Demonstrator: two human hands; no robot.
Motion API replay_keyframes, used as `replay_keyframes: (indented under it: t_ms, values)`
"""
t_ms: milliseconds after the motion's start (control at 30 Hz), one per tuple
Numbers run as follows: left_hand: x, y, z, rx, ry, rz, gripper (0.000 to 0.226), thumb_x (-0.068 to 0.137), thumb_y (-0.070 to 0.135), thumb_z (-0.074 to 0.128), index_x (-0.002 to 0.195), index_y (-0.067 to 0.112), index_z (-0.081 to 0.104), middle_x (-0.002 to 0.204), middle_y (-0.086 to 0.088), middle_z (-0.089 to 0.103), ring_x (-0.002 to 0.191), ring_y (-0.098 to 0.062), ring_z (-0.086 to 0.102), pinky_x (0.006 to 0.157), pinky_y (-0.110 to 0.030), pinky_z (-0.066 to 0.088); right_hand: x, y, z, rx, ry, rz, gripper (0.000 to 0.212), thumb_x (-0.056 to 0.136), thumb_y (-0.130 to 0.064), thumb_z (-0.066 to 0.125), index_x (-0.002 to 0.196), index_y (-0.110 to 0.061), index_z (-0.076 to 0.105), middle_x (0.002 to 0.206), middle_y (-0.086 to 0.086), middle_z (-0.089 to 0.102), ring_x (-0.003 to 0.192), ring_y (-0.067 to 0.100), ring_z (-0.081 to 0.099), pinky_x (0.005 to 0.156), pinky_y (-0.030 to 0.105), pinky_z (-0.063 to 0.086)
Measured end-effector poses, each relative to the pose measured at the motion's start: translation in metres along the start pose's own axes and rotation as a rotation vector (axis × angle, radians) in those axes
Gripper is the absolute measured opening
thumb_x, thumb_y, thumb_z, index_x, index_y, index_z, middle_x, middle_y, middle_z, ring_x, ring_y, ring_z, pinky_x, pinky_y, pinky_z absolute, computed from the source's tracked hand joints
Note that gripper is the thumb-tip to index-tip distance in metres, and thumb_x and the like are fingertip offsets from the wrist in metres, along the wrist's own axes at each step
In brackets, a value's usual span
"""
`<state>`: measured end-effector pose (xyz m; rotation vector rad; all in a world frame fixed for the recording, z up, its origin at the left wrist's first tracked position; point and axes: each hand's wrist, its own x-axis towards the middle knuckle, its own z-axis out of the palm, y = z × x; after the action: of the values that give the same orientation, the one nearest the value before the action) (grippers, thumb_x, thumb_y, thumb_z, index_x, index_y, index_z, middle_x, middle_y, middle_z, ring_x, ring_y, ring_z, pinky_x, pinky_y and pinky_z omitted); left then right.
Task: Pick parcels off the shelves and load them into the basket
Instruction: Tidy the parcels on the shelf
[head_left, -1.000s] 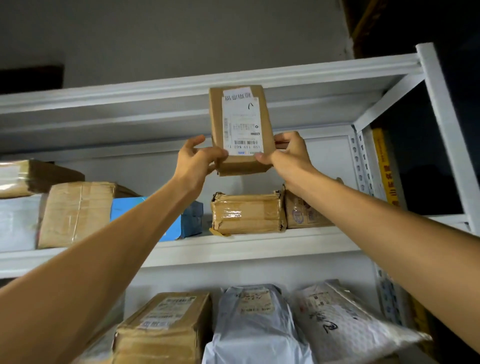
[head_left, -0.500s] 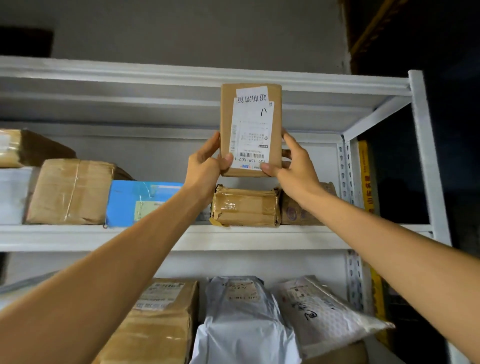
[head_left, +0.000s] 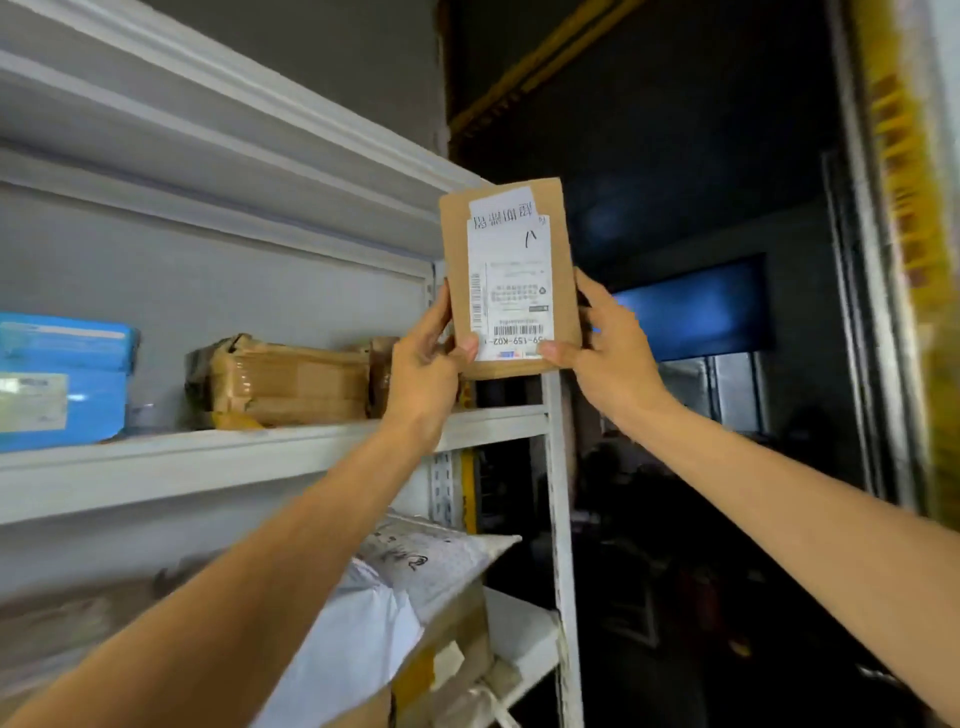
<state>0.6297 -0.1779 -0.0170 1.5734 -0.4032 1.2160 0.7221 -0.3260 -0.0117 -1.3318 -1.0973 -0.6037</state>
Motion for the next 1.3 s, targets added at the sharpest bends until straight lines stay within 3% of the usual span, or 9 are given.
replay_keyframes:
  t_ms: [133, 267, 467, 667, 800, 867, 1033, 1167, 1300]
  values:
    - [-0.039, -0.012, 0.07, -0.166, -0.124, -0.063, 0.065, 0.09, -0.003, 0.057, 0.146, 0.021, 0.035, 0.137, 0.004, 0.054, 0.125, -0.015, 0.053, 0.102, -0.044, 0.047, -0.051, -0.01, -0.076, -0.183, 0.072, 0.073, 0.079, 0.083, 0.005, 0.068, 0.149, -0.023, 0.034, 0.128, -0.005, 0.059, 0.106, 0.002, 0.06, 0.091, 0.028, 0.054]
    - [-0.076, -0.004, 0.151, -0.356, -0.247, -0.126, 0.063, 0.091, -0.006, 0.054, 0.147, 0.018, 0.036, 0.135, 0.002, 0.056, 0.116, -0.009, 0.059, 0.1, -0.04, 0.048, -0.097, -0.043, -0.156, -0.318, 0.145, 0.147, 0.076, 0.083, 0.009, 0.065, 0.146, -0.024, 0.037, 0.134, -0.003, 0.057, 0.119, 0.015, 0.058, 0.094, 0.041, 0.054]
    - [-0.147, 0.022, 0.285, -0.594, -0.476, -0.218, 0.065, 0.09, -0.006, 0.056, 0.145, 0.023, 0.037, 0.137, 0.008, 0.052, 0.108, -0.002, 0.059, 0.097, -0.032, 0.05, -0.19, -0.097, -0.271, -0.626, 0.396, 0.297, 0.086, 0.079, 0.011, 0.068, 0.15, -0.021, 0.031, 0.124, 0.003, 0.056, 0.1, 0.012, 0.061, 0.076, 0.021, 0.058]
    - [-0.262, 0.046, 0.413, -0.766, -0.708, -0.326, 0.06, 0.09, -0.002, 0.057, 0.14, 0.029, 0.045, 0.133, -0.001, 0.057, 0.115, -0.019, 0.059, 0.09, -0.037, 0.054, -0.317, -0.132, -0.364, -0.876, 0.656, 0.45, 0.086, 0.081, 0.015, 0.063, 0.149, -0.027, 0.031, 0.124, 0.001, 0.059, 0.109, 0.015, 0.062, 0.075, 0.03, 0.06]
    - [-0.34, 0.071, 0.483, -0.876, -0.882, -0.404, 0.058, 0.087, -0.006, 0.06, 0.137, 0.021, 0.049, 0.127, -0.001, 0.061, 0.113, -0.015, 0.06, 0.091, -0.032, 0.054, -0.398, -0.157, -0.409, -0.988, 0.848, 0.477, 0.084, 0.082, 0.016, 0.061, 0.148, -0.026, 0.033, 0.122, -0.005, 0.061, 0.11, 0.008, 0.062, 0.076, 0.022, 0.057]
    - [-0.38, 0.082, 0.515, -0.915, -0.966, -0.434, 0.058, 0.085, -0.007, 0.062, 0.135, 0.019, 0.051, 0.124, 0.0, 0.062, 0.113, -0.011, 0.059, 0.091, -0.027, 0.054, -0.44, -0.169, -0.428, -1.033, 0.93, 0.494, 0.086, 0.082, 0.015, 0.06, 0.151, -0.026, 0.03, 0.127, -0.005, 0.061, 0.114, 0.01, 0.061, 0.081, 0.028, 0.058]
    - [-0.483, 0.115, 0.579, -0.941, -1.202, -0.456, 0.059, 0.081, -0.007, 0.067, 0.13, 0.024, 0.052, 0.125, -0.002, 0.061, 0.117, -0.016, 0.057, 0.098, -0.04, 0.05, -0.538, -0.2, -0.461, -1.196, 1.124, 0.603, 0.088, 0.084, 0.012, 0.061, 0.151, -0.033, 0.026, 0.136, -0.008, 0.055, 0.12, 0.012, 0.058, 0.081, 0.026, 0.058]
    - [-0.556, 0.143, 0.612, -0.985, -1.376, -0.487, 0.06, 0.081, -0.008, 0.066, 0.134, 0.013, 0.05, 0.124, -0.006, 0.059, 0.116, -0.017, 0.056, 0.096, -0.028, 0.049, -0.602, -0.224, -0.479, -1.271, 1.264, 0.68, 0.089, 0.083, 0.01, 0.063, 0.153, -0.03, 0.024, 0.141, -0.004, 0.052, 0.121, 0.014, 0.057, 0.089, 0.039, 0.056]
    - [-0.617, 0.169, 0.641, -1.04, -1.529, -0.535, 0.056, 0.081, -0.012, 0.064, 0.129, 0.015, 0.051, 0.127, -0.003, 0.058, 0.115, -0.013, 0.055, 0.095, -0.02, 0.047, -0.648, -0.242, -0.493, -1.33, 1.414, 0.749, 0.089, 0.081, 0.009, 0.064, 0.151, -0.032, 0.026, 0.14, -0.003, 0.053, 0.119, 0.012, 0.058, 0.091, 0.037, 0.056]
